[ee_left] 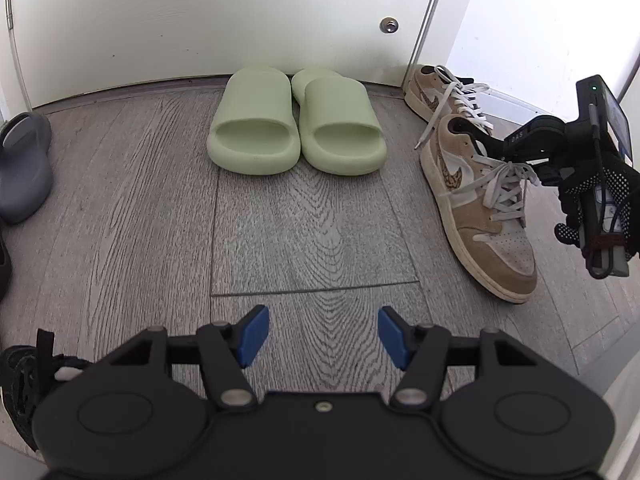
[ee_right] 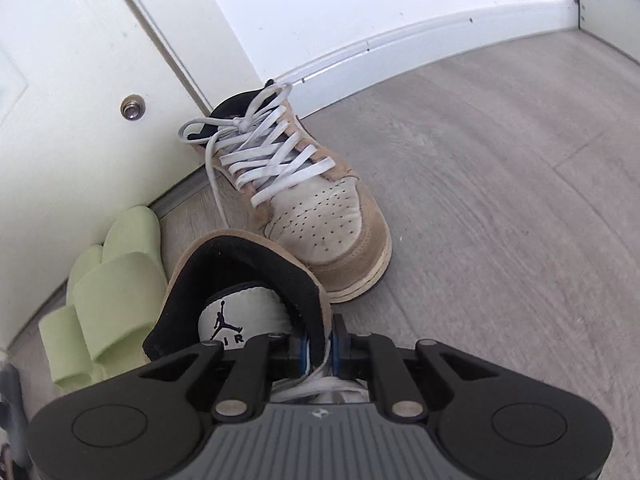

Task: Organize scattered shoes
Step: 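Lower the Jordan sneaker beside the tan sneaker and open the right tool, then push the Jordan sneaker against the tan sneaker with the right tool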

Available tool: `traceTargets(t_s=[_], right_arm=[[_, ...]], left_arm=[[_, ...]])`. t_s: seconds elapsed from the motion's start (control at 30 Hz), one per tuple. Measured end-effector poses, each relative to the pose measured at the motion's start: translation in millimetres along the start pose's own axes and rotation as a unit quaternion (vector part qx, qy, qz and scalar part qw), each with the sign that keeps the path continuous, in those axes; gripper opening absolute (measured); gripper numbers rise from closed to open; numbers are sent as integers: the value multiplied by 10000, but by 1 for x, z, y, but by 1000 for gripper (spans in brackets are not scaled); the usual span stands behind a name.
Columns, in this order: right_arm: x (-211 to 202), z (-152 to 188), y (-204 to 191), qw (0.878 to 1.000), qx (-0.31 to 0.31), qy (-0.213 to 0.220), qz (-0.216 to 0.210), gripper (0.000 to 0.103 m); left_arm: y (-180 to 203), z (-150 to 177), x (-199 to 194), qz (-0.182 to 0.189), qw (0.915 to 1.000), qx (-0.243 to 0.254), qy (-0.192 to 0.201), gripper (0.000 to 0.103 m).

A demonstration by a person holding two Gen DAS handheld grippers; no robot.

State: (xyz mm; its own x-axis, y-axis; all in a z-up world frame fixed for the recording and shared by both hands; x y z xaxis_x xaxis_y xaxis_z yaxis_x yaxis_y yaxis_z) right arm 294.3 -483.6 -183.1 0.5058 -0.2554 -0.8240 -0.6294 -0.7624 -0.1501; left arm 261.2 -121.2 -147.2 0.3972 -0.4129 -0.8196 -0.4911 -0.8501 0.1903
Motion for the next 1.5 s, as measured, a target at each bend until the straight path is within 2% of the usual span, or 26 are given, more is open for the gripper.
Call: traceTargets(t_s=[0.03,0.13,0.2,0.33,0.43,0.5,0.63,0.7,0.8,0.93,1.13,1.27,1.3,1.33,1.37,1.4,1.5], right_arm=[[-1,2,-9,9996,-272,35,-45,13],[0,1,-26,9990,-333,5,-293,14],[7,2,-40,9990,-342,-31,-292,14],[27,-13,-52,9994,229,-2,-245,14],[38,-29,-61,9991,377,197,-92,13],[47,-39,-65,9981,566,223,-138,14],[62,-53,-79,9980,410,335,-335,17],[61,-52,-81,9981,233,366,-426,19],[45,-44,-76,9980,85,445,-445,29],[28,-30,-66,9986,-152,424,-292,29],[30,-31,-49,9975,615,36,-347,41],[25,-38,-56,9988,289,12,-389,44],[18,-39,-57,9976,316,165,-592,61],[12,-41,-58,9959,340,310,-781,89],[7,-44,-59,9948,334,399,-871,99],[2,-47,-61,9939,311,479,-949,103],[-7,-45,-72,9945,-99,520,-905,103]], left_arm=[[-1,0,0,5,10000,-12,0,61],[-2,0,0,21,10000,-48,0,61],[-4,0,0,31,10000,-71,0,61],[-6,0,0,52,9999,-119,0,61],[-8,-3,7,36,9999,-122,-40,61],[-8,-1,9,-5,9999,-92,-63,61],[-8,1,10,-49,9999,-52,-98,61],[-8,1,9,-44,9999,-55,-80,61],[-9,0,4,20,9999,-128,-10,61],[-10,-2,-3,106,9997,-224,83,61],[-12,-4,-13,221,9989,-358,210,61],[-13,-4,-7,209,9989,-385,149,61],[-13,-3,-5,196,9990,-378,124,61],[-12,-3,-3,176,9992,-355,103,61],[-11,-2,-2,146,9993,-318,90,61],[-10,-2,-1,104,9996,-264,86,61],[-6,-2,-2,53,9998,-148,114,61]])
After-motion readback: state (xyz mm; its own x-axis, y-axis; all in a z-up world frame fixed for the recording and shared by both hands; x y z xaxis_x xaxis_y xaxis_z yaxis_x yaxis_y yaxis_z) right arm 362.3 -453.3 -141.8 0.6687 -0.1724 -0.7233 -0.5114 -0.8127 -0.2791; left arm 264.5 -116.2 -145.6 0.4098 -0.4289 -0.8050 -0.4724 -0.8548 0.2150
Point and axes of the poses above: each gripper's, at about its wrist camera, not at the fingertips, and x roughly the way its jaws point, y to its right, z to its underside, the point moved 6 cm from there along x, roughly the way its jaws point, and after that the axes turned 5 degrees about z, right-handed, at the moved point
